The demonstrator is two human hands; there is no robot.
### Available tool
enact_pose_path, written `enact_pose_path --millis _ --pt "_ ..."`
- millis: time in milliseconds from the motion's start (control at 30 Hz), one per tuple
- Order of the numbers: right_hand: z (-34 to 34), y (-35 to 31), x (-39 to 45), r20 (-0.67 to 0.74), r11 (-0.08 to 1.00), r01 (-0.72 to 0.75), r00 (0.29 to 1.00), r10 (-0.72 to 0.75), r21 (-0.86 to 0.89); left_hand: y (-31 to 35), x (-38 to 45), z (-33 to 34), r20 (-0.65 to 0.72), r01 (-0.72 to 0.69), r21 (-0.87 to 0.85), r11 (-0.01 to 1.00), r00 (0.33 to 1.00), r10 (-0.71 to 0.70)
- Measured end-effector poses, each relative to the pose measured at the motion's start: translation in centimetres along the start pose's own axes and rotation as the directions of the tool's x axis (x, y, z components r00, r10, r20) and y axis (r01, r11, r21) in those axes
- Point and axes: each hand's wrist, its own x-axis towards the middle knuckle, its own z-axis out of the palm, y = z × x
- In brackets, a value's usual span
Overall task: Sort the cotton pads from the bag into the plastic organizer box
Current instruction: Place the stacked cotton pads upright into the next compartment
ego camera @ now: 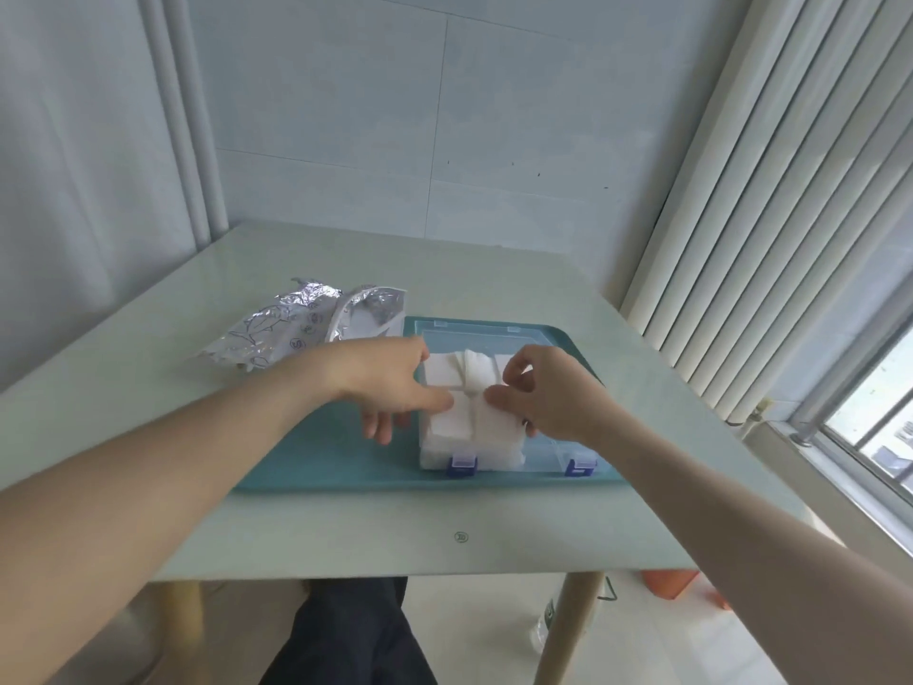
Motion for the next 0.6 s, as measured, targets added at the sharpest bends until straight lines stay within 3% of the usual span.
enact_pose_path --millis 233,400,600 --pt "-0.6 -0.2 -1.4 0.110 0.998 -0.050 0.992 0.055 -0.050 0.8 -0.9 1.1 -0.053 -0.034 -0.107 0.994 0.998 0.029" --pt "-0.5 0.6 -1.1 0.018 0.980 -0.159 0.987 0.158 0.123 1.0 -0.9 1.3 -0.052 -0.027 -0.103 0.994 0.998 0.021" --pt "-1.2 0.7 -0.6 0.123 0.927 -0.256 0.965 0.230 0.273 0.7 -0.3 1.7 -0.058 -0.029 -0.085 0.996 0.998 0.024"
